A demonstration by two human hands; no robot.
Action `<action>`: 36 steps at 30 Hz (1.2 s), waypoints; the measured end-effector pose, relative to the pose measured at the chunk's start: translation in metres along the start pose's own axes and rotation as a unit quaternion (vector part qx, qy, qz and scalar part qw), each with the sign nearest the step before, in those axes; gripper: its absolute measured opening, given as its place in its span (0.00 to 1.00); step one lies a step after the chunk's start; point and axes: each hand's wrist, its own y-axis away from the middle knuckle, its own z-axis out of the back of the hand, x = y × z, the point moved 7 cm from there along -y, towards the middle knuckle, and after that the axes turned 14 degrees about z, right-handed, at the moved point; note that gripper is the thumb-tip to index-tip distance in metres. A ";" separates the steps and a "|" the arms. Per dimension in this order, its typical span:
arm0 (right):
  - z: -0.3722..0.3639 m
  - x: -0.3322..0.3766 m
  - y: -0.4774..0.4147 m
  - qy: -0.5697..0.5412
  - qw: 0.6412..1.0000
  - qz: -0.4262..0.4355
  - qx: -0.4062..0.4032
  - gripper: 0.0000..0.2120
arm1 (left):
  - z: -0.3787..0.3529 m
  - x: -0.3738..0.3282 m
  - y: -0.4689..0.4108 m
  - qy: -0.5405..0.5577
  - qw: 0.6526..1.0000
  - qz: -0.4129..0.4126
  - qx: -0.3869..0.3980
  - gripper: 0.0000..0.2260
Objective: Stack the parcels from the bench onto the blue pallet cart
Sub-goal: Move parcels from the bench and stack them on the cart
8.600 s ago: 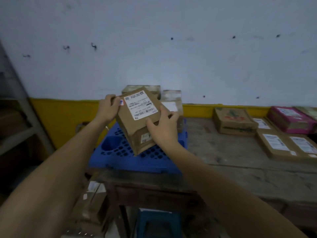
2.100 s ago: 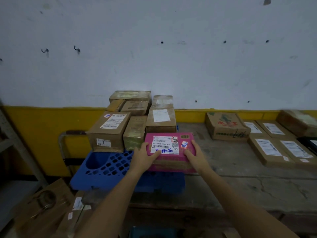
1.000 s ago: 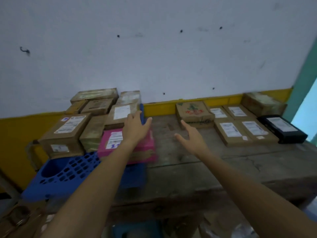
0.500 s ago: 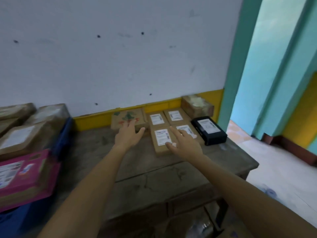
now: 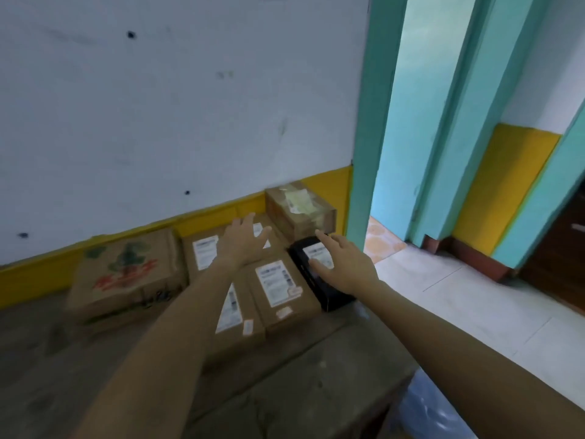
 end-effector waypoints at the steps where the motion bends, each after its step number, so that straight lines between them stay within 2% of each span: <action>1: -0.004 -0.013 -0.015 -0.003 1.000 -0.010 0.004 0.31 | -0.007 -0.005 -0.021 0.002 1.000 -0.004 0.008 0.28; 5: -0.027 -0.063 -0.076 0.030 0.998 -0.031 0.036 0.30 | -0.035 -0.014 -0.106 -0.004 0.999 0.002 0.032 0.28; 9: -0.046 -0.107 -0.126 0.053 0.997 -0.053 0.028 0.29 | -0.062 -0.015 -0.181 -0.031 0.999 0.017 0.040 0.28; 16: -0.081 -0.160 -0.175 -0.072 0.987 -0.141 -0.011 0.33 | -0.100 -0.023 -0.273 -0.063 0.997 0.016 0.052 0.27; 21: -0.102 -0.167 -0.183 -0.214 0.958 -0.176 -0.073 0.33 | -0.129 -0.032 -0.301 -0.035 0.994 0.011 0.101 0.28; 23: -0.107 -0.166 -0.183 -0.245 0.947 -0.181 -0.102 0.32 | -0.140 -0.030 -0.305 0.012 0.992 0.020 0.125 0.27; 26: -0.107 -0.164 -0.183 -0.232 0.947 -0.181 -0.130 0.31 | -0.150 -0.025 -0.308 0.075 0.988 0.030 0.131 0.25; 36: -0.083 -0.151 -0.186 -0.171 0.961 -0.152 -0.155 0.33 | -0.132 -0.037 -0.304 0.148 0.986 0.016 0.079 0.24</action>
